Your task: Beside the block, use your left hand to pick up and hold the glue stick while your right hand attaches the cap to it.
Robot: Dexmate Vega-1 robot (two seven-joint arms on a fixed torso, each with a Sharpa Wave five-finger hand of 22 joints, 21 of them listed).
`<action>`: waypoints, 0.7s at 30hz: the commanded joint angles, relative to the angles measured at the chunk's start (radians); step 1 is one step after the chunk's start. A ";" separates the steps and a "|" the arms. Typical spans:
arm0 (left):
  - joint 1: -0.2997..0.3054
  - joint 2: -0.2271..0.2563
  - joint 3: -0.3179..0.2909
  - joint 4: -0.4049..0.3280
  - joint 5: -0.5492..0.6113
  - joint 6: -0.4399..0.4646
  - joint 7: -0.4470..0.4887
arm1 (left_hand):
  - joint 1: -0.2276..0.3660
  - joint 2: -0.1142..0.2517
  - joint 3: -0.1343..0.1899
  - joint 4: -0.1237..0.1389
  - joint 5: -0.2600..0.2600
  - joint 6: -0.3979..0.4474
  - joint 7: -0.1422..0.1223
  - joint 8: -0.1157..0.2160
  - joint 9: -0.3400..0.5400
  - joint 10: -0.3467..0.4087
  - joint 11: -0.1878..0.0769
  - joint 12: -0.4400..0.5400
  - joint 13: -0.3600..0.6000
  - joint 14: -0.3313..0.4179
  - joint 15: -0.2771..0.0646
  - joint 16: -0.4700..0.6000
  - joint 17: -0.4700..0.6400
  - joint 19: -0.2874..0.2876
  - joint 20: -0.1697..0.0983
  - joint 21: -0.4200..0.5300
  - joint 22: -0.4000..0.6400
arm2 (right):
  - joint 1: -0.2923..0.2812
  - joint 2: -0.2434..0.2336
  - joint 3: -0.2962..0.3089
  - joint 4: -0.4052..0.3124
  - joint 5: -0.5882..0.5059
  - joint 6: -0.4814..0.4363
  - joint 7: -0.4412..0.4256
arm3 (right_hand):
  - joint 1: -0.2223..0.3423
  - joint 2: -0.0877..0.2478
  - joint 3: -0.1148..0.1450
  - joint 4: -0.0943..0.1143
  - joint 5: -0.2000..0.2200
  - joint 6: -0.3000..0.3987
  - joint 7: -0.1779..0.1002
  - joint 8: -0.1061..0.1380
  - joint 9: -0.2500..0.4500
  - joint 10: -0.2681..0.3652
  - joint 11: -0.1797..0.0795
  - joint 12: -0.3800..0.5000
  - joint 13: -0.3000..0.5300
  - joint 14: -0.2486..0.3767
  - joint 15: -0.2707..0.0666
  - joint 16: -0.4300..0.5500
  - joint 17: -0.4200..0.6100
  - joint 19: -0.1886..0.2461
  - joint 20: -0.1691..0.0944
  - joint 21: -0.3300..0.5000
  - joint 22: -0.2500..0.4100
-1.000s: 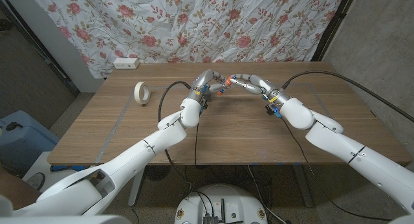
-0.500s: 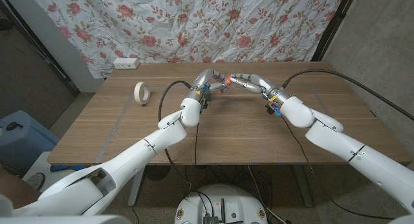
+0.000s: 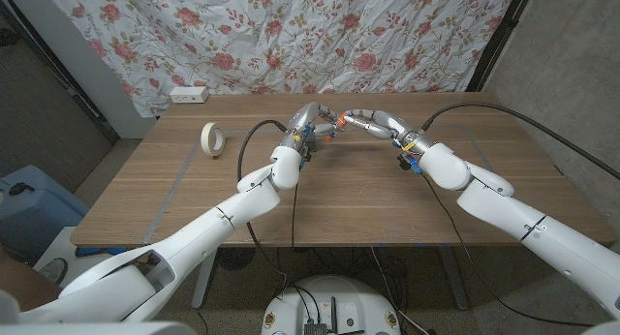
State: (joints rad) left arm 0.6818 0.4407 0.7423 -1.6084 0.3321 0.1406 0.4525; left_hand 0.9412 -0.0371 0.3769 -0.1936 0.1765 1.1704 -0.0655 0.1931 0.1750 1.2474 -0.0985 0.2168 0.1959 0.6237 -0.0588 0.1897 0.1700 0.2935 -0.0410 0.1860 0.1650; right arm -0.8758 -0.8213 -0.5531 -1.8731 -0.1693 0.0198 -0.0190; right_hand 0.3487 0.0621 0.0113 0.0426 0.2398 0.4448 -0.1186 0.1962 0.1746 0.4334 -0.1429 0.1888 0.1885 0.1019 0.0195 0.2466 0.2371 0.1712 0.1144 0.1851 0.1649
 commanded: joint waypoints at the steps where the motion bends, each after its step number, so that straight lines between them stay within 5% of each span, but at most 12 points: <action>1: 0.001 -0.002 -0.003 0.001 -0.005 -0.001 0.001 | 0.052 0.148 0.015 0.016 0.002 0.063 0.020 0.039 0.055 0.122 -0.115 0.009 0.009 0.012 -0.167 0.003 0.003 0.008 -0.018 0.004 0.002 | -0.001 -0.003 -0.003 -0.003 0.000 -0.002 0.006 | 0.004 0.011 -0.004 0.002 0.001 0.015 -0.004 0.004 0.005 0.009 0.003 0.006 0.002 0.002 -0.007 0.001 -0.001 0.001 -0.008 0.003 0.003; 21: 0.015 0.003 -0.008 -0.006 -0.018 0.000 -0.002 | 0.052 0.142 0.006 0.020 0.000 0.059 0.017 0.038 0.056 0.119 -0.117 0.010 0.012 0.018 -0.160 0.003 0.004 0.004 -0.014 0.002 0.002 | -0.011 0.003 0.011 -0.004 -0.004 -0.002 -0.031 | 0.004 0.015 -0.002 -0.002 0.003 0.014 -0.006 0.002 0.005 0.008 0.004 0.005 0.002 0.009 -0.009 0.002 -0.003 0.007 -0.011 0.004 0.003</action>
State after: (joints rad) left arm 0.6912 0.4392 0.7361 -1.6084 0.3189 0.1342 0.4577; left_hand 0.9411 -0.0371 0.3738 -0.1905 0.1728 1.1793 -0.0566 0.1931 0.1746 1.2472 -0.0986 0.2235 0.1960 0.6309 -0.0624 0.1896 0.1699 0.2935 -0.0410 0.1860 0.1650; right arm -0.8833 -0.8212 -0.5517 -1.8779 -0.1760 0.0168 -0.0336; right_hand 0.3621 0.0754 0.0114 0.0426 0.2398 0.4446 -0.1187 0.1948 0.1747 0.4357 -0.1370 0.1883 0.1888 0.1092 0.0123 0.2466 0.2322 0.1786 0.1070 0.1851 0.1649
